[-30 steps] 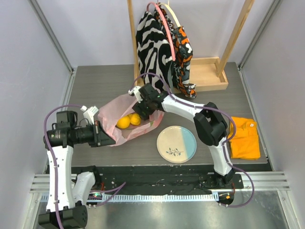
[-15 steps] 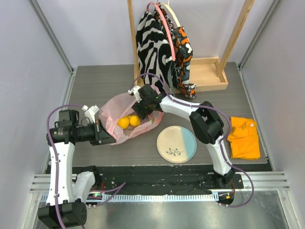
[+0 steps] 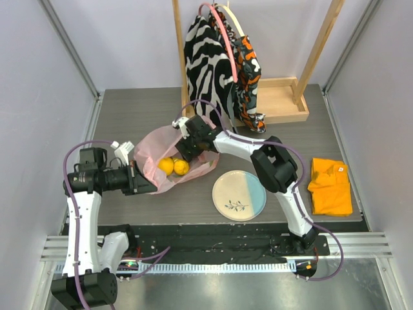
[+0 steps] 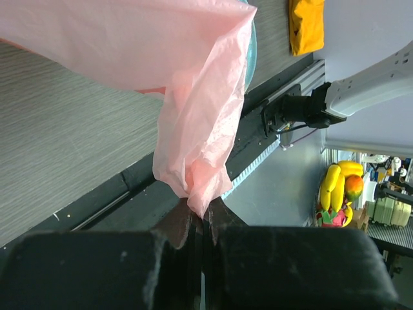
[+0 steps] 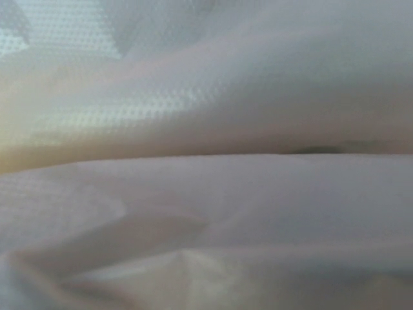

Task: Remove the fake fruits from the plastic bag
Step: Take out the fake fruit from the plastic bag.

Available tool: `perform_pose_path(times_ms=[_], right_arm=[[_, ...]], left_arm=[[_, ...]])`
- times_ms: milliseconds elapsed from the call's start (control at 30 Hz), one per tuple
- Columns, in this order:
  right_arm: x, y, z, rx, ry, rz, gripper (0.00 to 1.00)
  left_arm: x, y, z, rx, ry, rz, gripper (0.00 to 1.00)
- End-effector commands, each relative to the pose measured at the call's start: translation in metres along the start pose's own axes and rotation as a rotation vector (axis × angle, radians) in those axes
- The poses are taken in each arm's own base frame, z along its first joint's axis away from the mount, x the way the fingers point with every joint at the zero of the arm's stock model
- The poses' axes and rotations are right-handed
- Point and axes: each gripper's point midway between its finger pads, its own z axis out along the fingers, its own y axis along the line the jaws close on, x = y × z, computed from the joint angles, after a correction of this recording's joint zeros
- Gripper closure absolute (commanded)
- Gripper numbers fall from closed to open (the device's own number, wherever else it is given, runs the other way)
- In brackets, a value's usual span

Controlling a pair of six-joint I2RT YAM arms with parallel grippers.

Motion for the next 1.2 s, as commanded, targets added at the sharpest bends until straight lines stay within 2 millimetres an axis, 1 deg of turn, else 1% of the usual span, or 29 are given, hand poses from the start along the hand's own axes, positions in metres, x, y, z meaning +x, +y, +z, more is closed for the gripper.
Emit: perform_pose_path(times_ms=[0, 33, 67, 100, 167, 200, 233, 267, 300, 333, 367, 433, 467, 500, 533, 567, 600, 633, 667, 700, 733, 800, 833, 867, 900, 933, 967, 1133, 1167], right_arm=[[-0.033, -0.009, 0.003, 0.027, -0.095, 0.048, 0.18], [-0.037, -0.009, 0.002, 0.027, -0.109, 0.043, 0.27], [-0.041, -0.010, 0.001, 0.027, -0.124, 0.044, 0.32], [-0.044, -0.010, -0.002, 0.022, -0.138, 0.044, 0.40], [-0.057, -0.010, -0.013, 0.022, -0.175, 0.041, 0.46], [-0.057, -0.012, -0.016, 0.023, -0.177, 0.043, 0.50], [-0.058, -0.013, -0.021, 0.021, -0.183, 0.042, 0.53], [-0.069, -0.011, -0.038, 0.005, -0.214, 0.038, 0.54], [-0.060, -0.011, -0.042, -0.005, -0.200, 0.039, 0.58], [-0.059, -0.012, -0.051, -0.016, -0.204, 0.043, 0.58], [-0.067, -0.007, -0.071, -0.050, -0.231, 0.023, 0.59], [-0.043, 0.001, -0.088, -0.115, -0.176, 0.013, 0.59], [-0.048, 0.002, -0.111, -0.138, -0.200, -0.026, 0.59], [-0.033, 0.016, -0.119, -0.224, -0.173, -0.041, 0.59], [-0.018, 0.016, -0.130, -0.253, -0.135, -0.045, 0.59], [-0.014, 0.021, -0.143, -0.290, -0.138, -0.058, 0.59], [-0.007, 0.035, -0.164, -0.380, -0.159, -0.102, 0.56], [0.003, 0.042, -0.178, -0.430, -0.148, -0.113, 0.55], [0.007, 0.045, -0.187, -0.448, -0.154, -0.133, 0.55], [0.013, 0.048, -0.200, -0.452, -0.170, -0.165, 0.55], [0.022, 0.052, -0.206, -0.469, -0.149, -0.170, 0.55], [0.034, 0.053, -0.218, -0.473, -0.127, -0.218, 0.54], [0.045, 0.049, -0.230, -0.455, -0.105, -0.279, 0.54], [0.051, 0.046, -0.238, -0.445, -0.097, -0.308, 0.54], [0.063, 0.041, -0.242, -0.438, -0.077, -0.322, 0.53], [0.069, 0.039, -0.254, -0.429, -0.087, -0.387, 0.53], [0.084, 0.039, -0.253, -0.429, -0.061, -0.401, 0.52], [0.114, 0.047, -0.257, -0.494, -0.029, -0.503, 0.52], [0.115, 0.050, -0.256, -0.526, -0.037, -0.533, 0.51]], left_arm=[[0.000, -0.007, 0.000, 0.038, -0.002, 0.004, 1.00], [0.000, -0.006, 0.000, 0.038, -0.001, 0.002, 1.00], [0.000, -0.007, 0.000, 0.038, -0.002, 0.004, 1.00], [0.000, -0.007, 0.000, 0.035, -0.003, 0.005, 1.00], [-0.002, -0.006, 0.000, 0.034, -0.009, 0.006, 1.00], [-0.002, -0.006, 0.000, 0.034, -0.009, -0.001, 1.00], [-0.003, -0.004, 0.001, 0.034, -0.007, -0.006, 1.00], [-0.005, -0.004, 0.001, 0.035, -0.016, -0.002, 1.00], [-0.006, -0.003, 0.003, 0.035, -0.016, -0.007, 1.00], [-0.010, -0.001, 0.004, 0.034, -0.023, -0.002, 1.00], [-0.011, 0.000, 0.005, 0.034, -0.026, -0.006, 1.00], [-0.018, 0.004, 0.008, 0.032, -0.036, -0.008, 1.00], [-0.021, 0.005, 0.009, 0.032, -0.043, -0.008, 1.00], [-0.024, 0.006, 0.010, 0.031, -0.049, -0.019, 1.00], [-0.031, 0.008, 0.011, 0.026, -0.066, -0.002, 1.00], [-0.035, 0.011, 0.013, 0.025, -0.067, -0.009, 1.00], [-0.038, 0.013, 0.014, 0.022, -0.074, -0.010, 1.00], [-0.044, 0.015, 0.015, 0.022, -0.087, -0.002, 1.00], [-0.047, 0.016, 0.016, 0.023, -0.089, -0.009, 1.00], [-0.051, 0.018, 0.019, 0.028, -0.088, -0.030, 1.00], [-0.055, 0.018, 0.020, 0.034, -0.096, -0.037, 1.00], [-0.061, 0.016, 0.021, 0.048, -0.101, -0.037, 1.00], [-0.063, 0.016, 0.020, 0.045, -0.104, -0.030, 1.00], [-0.066, 0.015, 0.019, 0.042, -0.109, -0.018, 1.00], [-0.067, 0.015, 0.019, 0.041, -0.107, -0.020, 1.00], [-0.069, 0.016, 0.020, 0.042, -0.105, -0.023, 1.00], [-0.071, 0.017, 0.021, 0.045, -0.105, -0.026, 1.00], [-0.079, 0.019, 0.026, 0.071, -0.111, -0.049, 1.00], [-0.079, 0.019, 0.027, 0.074, -0.108, -0.056, 1.00]])
